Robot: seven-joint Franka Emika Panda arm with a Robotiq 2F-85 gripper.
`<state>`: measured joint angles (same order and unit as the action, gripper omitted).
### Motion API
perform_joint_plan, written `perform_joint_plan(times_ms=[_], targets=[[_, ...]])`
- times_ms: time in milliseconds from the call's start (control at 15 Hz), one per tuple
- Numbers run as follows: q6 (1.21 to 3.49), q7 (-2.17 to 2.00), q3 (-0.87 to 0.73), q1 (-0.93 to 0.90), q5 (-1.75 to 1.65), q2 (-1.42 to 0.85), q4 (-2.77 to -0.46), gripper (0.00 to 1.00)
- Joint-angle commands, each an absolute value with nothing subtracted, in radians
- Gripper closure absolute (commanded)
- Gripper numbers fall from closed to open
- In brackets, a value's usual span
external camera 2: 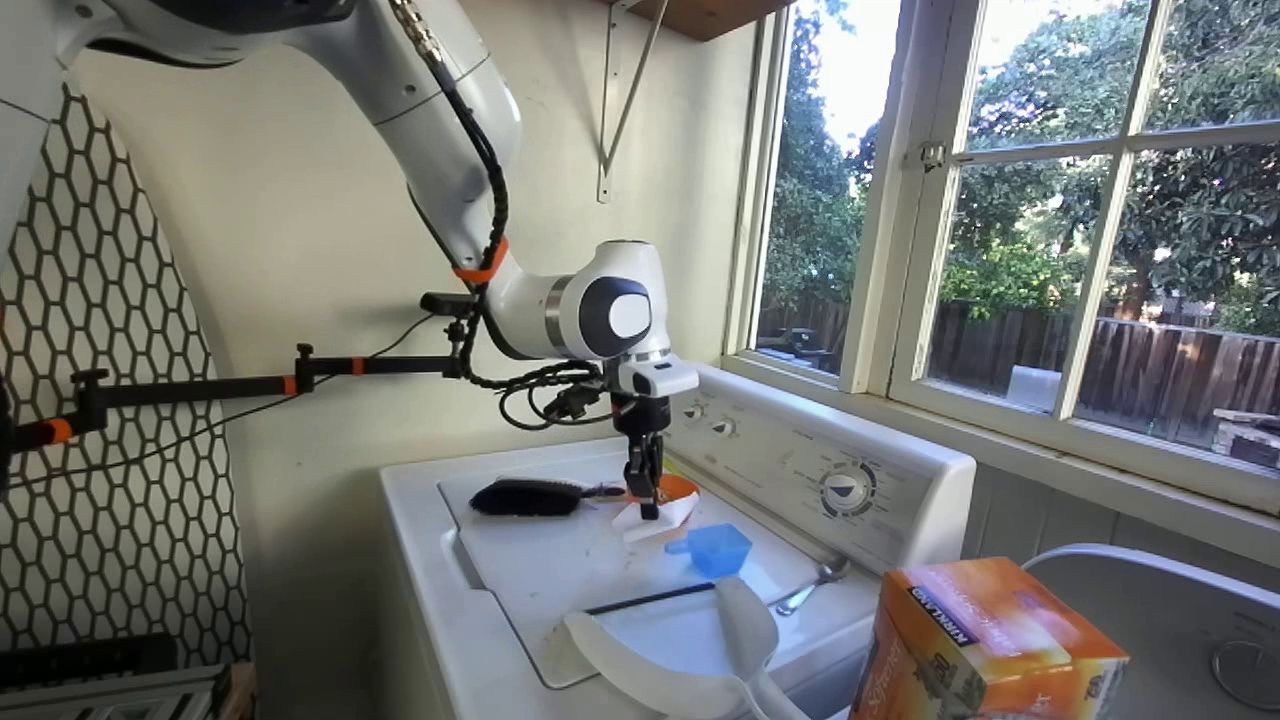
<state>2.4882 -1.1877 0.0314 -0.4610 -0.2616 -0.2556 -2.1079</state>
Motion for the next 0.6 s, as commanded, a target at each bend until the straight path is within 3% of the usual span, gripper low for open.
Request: perform_joint_plan(times_ms=[0, 533], targets=[[2.440, -1.258, 0.055, -0.427, -0.297, -0.195, -2.159, 0.99], [2.349, -1.378, 0.069, -0.346, -0.362, -0.082, -2.252, 0.99]])
